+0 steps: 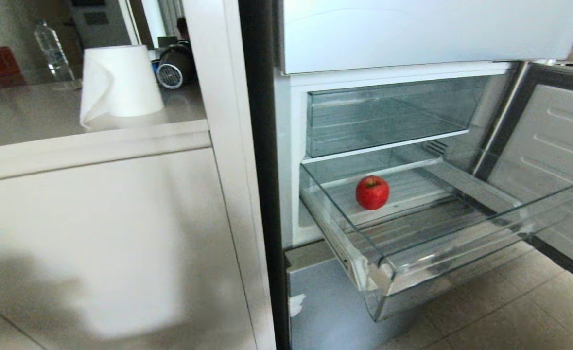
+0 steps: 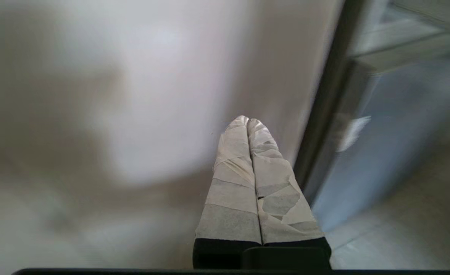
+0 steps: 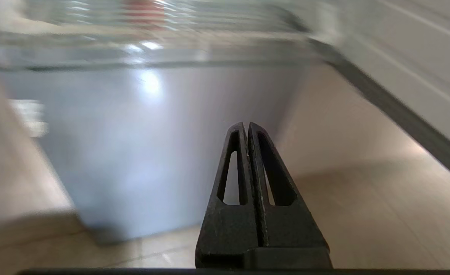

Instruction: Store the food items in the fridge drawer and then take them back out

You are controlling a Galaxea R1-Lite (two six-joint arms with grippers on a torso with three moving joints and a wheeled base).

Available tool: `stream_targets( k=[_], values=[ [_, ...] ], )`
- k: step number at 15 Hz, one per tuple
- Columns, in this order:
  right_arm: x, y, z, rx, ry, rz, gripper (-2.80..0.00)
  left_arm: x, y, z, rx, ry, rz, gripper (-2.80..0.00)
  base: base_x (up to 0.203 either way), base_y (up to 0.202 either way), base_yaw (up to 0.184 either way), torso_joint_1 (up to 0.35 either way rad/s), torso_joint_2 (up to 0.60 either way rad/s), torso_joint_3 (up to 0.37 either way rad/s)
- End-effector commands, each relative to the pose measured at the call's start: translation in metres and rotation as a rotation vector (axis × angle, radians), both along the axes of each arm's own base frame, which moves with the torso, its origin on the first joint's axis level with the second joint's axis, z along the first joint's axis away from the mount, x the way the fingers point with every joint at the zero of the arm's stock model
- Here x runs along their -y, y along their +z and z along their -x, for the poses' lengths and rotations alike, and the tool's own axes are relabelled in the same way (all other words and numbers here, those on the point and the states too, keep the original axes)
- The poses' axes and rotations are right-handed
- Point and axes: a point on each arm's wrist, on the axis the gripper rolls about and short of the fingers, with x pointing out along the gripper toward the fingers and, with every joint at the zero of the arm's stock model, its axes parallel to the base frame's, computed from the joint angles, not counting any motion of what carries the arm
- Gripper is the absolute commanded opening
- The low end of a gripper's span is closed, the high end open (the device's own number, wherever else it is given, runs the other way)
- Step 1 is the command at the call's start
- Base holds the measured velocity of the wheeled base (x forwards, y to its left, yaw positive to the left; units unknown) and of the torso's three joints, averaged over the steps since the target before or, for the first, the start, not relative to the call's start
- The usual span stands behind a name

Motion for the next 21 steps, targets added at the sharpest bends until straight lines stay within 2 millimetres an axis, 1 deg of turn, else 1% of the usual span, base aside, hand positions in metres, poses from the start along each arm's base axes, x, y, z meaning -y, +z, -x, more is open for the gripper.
stream_targets(
  k=[1, 14, 16, 18, 19, 20, 21],
  values=[
    [0.000, 0.000, 0.000, -0.001, 0.002, 0.001, -2.80, 0.000, 0.000, 0.000, 0.000, 0.001, 0.000, -2.80, -0.001, 0.009, -0.178, 0.004, 0.00, 0.004],
    [0.000, 0.000, 0.000, 0.000, 0.009, -0.013, -2.80, 0.000, 0.000, 0.000, 0.000, 0.001, 0.000, -2.80, 0.000, 0.006, -0.176, 0.003, 0.00, 0.002],
    [0.000, 0.000, 0.000, -0.001, 0.008, -0.034, -2.80, 0.000, 0.000, 0.000, 0.000, 0.001, 0.000, -2.80, -0.002, 0.005, -0.113, 0.001, 0.00, -0.004],
    [0.000, 0.000, 0.000, 0.003, -0.003, -0.017, -2.80, 0.000, 0.000, 0.000, 0.000, 0.001, 0.000, -2.80, 0.000, 0.000, 0.000, 0.000, 0.00, 0.000],
    [0.000, 0.001, 0.000, 0.003, -0.014, -0.031, -2.80, 0.000, 0.000, 0.000, 0.000, 0.001, 0.000, -2.80, 0.000, 0.000, 0.000, 0.000, 0.00, 0.000],
    [0.001, 0.009, -0.001, -0.006, -0.042, -0.065, -2.80, 0.000, 0.000, 0.000, 0.000, 0.001, 0.000, -2.80, 0.000, 0.000, 0.000, 0.000, 0.00, 0.000],
    [0.002, 0.022, -0.002, -0.012, -0.081, -0.104, -2.80, 0.000, 0.000, 0.000, 0.000, 0.001, 0.000, -2.80, 0.000, 0.000, 0.000, 0.000, 0.00, 0.000]
  ],
)
